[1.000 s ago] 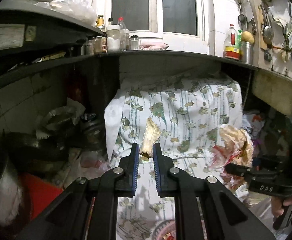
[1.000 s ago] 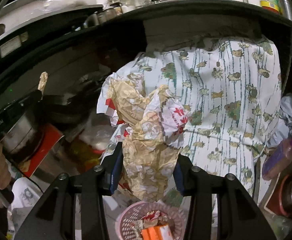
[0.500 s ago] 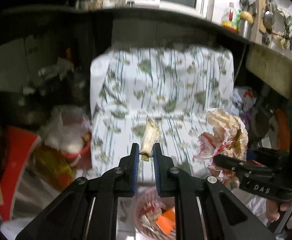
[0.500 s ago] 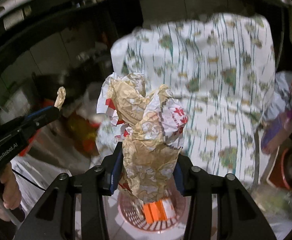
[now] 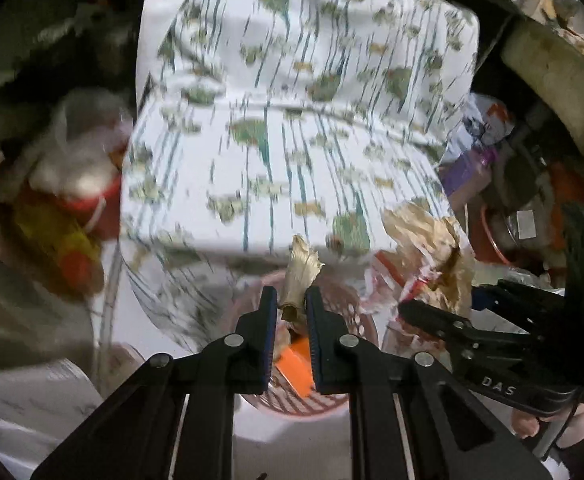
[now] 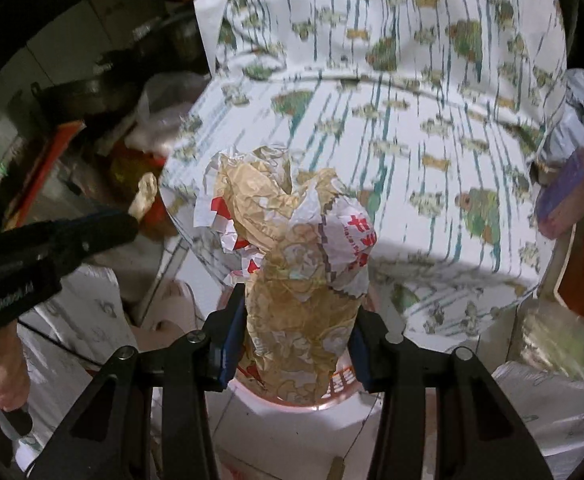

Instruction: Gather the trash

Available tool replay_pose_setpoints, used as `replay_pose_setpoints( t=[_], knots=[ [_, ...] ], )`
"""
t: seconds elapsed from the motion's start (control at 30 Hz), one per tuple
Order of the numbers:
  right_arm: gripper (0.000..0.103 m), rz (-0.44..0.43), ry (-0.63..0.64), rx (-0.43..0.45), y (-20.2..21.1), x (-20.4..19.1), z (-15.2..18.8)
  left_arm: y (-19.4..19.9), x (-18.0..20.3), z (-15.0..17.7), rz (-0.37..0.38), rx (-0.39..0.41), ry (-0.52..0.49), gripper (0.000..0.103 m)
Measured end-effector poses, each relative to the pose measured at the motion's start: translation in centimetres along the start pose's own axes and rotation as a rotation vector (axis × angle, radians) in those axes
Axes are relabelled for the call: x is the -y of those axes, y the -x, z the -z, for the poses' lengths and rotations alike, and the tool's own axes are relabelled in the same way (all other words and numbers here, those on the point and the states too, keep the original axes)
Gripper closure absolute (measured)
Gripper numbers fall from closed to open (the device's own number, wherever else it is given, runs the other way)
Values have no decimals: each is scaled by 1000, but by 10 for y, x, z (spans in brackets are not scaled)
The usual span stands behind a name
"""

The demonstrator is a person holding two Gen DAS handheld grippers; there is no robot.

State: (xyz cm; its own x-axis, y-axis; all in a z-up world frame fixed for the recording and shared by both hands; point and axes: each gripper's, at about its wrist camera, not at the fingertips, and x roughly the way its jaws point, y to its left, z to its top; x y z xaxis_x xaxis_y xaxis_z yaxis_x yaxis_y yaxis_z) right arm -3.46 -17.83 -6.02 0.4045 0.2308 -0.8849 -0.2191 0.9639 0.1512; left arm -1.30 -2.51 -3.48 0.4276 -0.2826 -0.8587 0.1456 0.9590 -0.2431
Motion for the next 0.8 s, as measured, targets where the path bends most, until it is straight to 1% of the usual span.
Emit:
replay_pose_setpoints(
  t=[0.13, 0.2, 0.27, 0.3, 0.33, 0.37, 0.4, 0.43, 0.47, 0.6, 0.7, 0.8],
  knots=[
    [58, 11, 3, -42, -17, 5, 6, -14, -2, 6, -14, -46, 1, 88],
    [57, -32, -21, -70, -23, 10, 9, -21, 1, 8, -1, -67, -15, 88],
    [56, -77, -47, -74, -25, 15, 9, -21, 4, 8, 12, -60, -32, 87],
    [48, -87, -60, -68, -24, 17, 9, -20, 6, 7, 16, -55, -44, 87],
    [40, -89, -72, -63, -24, 19, 9, -18, 8, 6, 9, -40, -56, 81],
    [38, -83, -84, -53, -23, 21, 8, -16, 9, 4, -1, -27, -63, 65],
    [36, -74, -96, -37, -21, 24, 6, -12, 10, 4, -20, -5, -69, 52],
    [34, -66, -101, -24, -18, 26, 5, -9, 10, 3, -28, 19, -71, 27],
    [32, -61, -102, -14, -17, 28, 4, -3, 10, 2, -34, 53, -73, 16],
    [24, -55, -115, 13, -12, 31, 1, 11, 10, -3, -78, 125, -78, 16],
    [21, -37, -123, 40, -8, 32, -2, 23, 1, -9, -108, 190, -38, 16],
    [17, -4, -119, 91, -1, 34, -4, 32, -9, -15, -122, 217, -16, 16]
  ],
)
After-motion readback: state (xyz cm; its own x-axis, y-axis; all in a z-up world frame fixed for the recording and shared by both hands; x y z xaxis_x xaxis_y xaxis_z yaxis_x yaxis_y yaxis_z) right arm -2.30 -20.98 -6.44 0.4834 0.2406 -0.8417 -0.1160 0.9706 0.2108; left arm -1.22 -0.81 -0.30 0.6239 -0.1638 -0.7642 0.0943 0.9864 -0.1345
